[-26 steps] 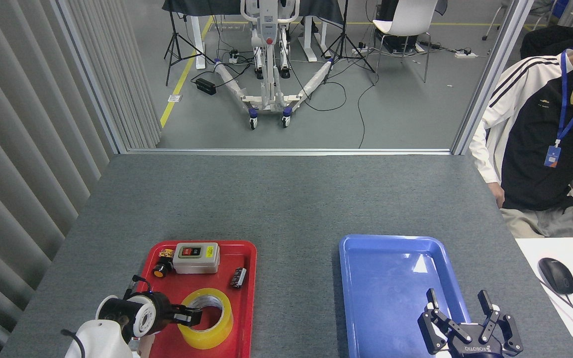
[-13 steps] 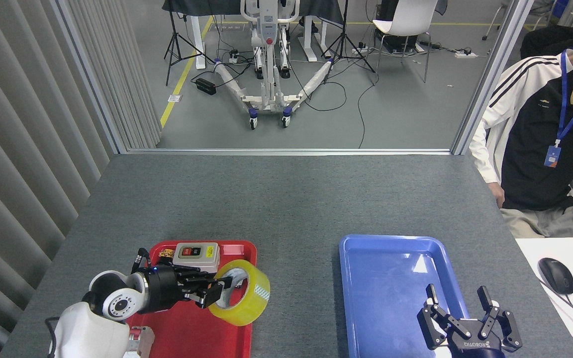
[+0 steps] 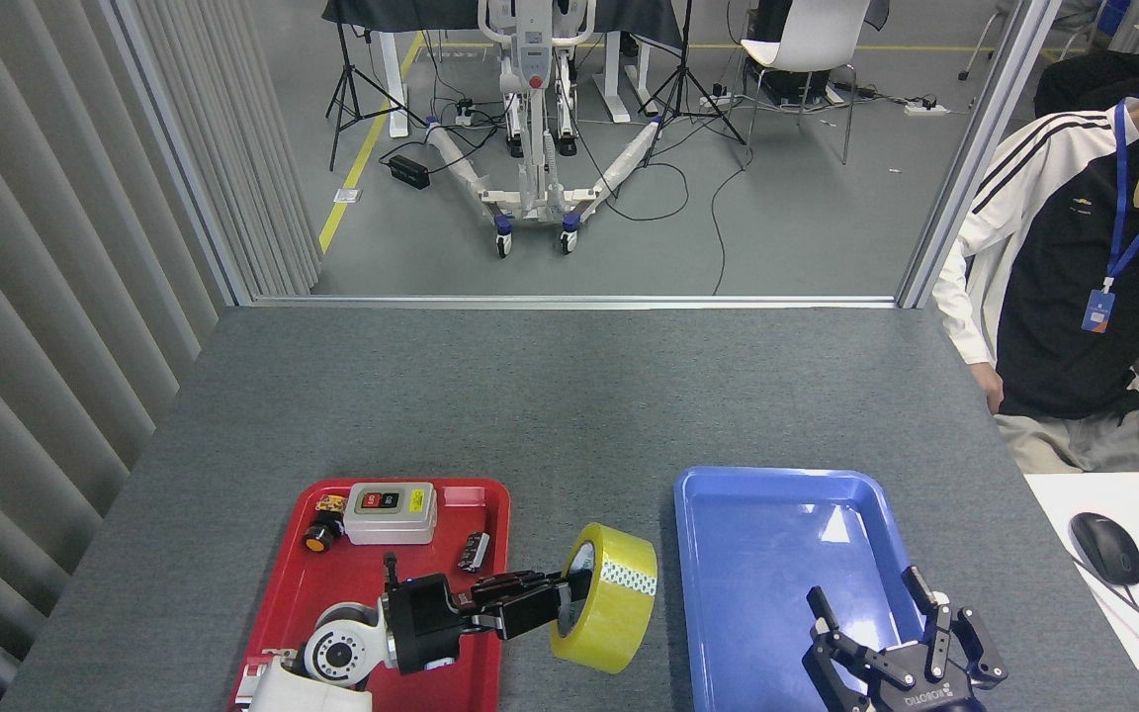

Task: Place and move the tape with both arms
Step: 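Carry the tape roll with the left gripper toward the blue tray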

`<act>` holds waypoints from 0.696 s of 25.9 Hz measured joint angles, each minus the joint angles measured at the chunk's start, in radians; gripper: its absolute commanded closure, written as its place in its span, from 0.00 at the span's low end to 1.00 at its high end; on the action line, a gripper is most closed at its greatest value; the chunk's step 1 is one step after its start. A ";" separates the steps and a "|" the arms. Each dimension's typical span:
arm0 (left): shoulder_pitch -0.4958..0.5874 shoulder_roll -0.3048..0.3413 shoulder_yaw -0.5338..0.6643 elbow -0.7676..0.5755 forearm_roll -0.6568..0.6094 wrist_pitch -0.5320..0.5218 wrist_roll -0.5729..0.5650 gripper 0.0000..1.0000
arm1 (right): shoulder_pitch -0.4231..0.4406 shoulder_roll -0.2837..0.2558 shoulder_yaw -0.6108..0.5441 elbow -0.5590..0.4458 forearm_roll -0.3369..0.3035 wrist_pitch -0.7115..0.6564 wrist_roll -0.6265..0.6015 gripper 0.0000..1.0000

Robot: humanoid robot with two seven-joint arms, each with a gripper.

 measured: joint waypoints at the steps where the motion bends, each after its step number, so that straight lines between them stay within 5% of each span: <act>1: 0.005 0.000 -0.001 -0.003 0.009 0.000 0.001 1.00 | 0.007 -0.015 -0.007 0.000 -0.028 -0.087 -0.006 0.00; 4: 0.015 0.001 -0.002 -0.014 0.025 0.000 0.001 1.00 | 0.024 -0.042 -0.018 -0.001 -0.123 -0.300 -0.017 0.01; 8: 0.023 0.001 -0.003 -0.030 0.033 0.000 0.006 1.00 | 0.035 -0.053 -0.008 -0.001 -0.177 -0.404 -0.019 0.01; 18: 0.046 -0.005 -0.053 -0.054 0.034 -0.001 0.009 1.00 | -0.012 -0.042 0.187 -0.002 -0.119 -0.432 0.029 0.02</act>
